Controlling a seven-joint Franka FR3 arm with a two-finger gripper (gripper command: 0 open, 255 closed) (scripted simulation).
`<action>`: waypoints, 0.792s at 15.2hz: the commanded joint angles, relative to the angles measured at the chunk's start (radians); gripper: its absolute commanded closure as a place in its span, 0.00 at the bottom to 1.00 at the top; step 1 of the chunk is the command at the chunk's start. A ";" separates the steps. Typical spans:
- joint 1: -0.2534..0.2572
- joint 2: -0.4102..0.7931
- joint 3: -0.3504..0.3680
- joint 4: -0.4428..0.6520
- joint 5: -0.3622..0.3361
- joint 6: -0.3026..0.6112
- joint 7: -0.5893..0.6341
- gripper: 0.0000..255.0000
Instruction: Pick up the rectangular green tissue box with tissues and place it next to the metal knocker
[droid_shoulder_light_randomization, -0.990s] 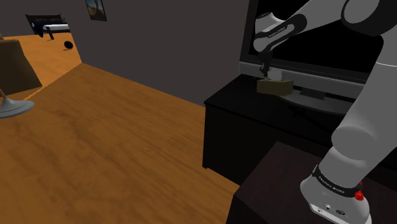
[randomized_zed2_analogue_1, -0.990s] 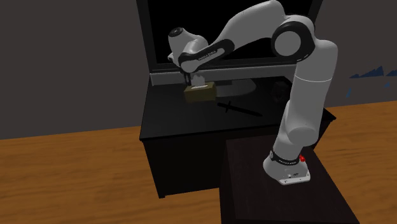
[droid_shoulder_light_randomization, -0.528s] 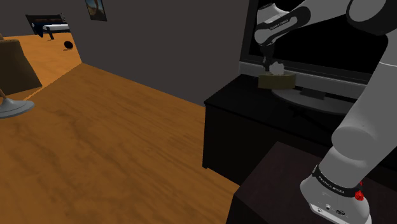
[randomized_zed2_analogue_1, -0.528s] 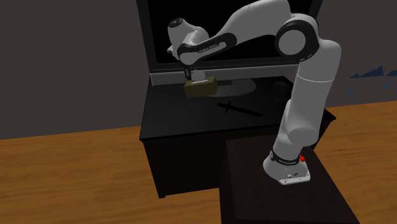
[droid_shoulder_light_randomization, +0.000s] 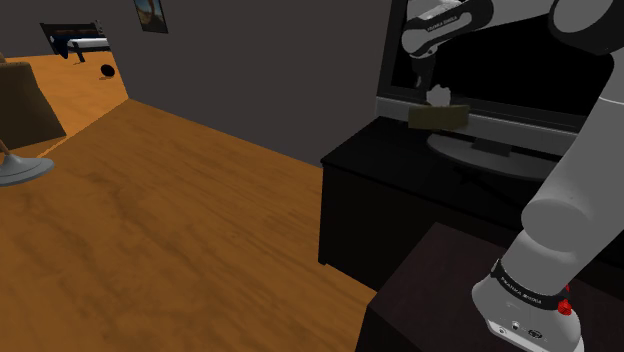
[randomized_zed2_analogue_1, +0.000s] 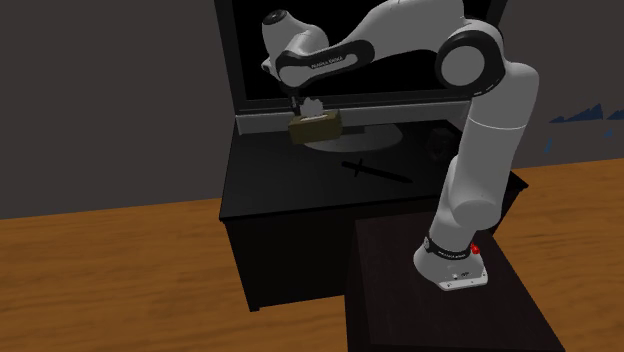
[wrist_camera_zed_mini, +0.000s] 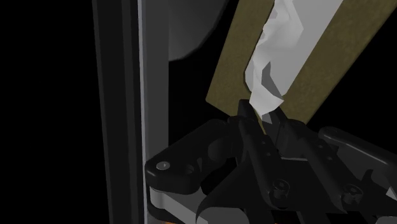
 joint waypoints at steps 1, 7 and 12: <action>0.001 -0.004 0.001 0.020 0.002 -0.024 -0.008 1.00; 0.003 -0.006 0.003 0.096 0.011 -0.097 -0.036 1.00; 0.005 -0.001 0.004 0.168 0.018 -0.159 -0.060 1.00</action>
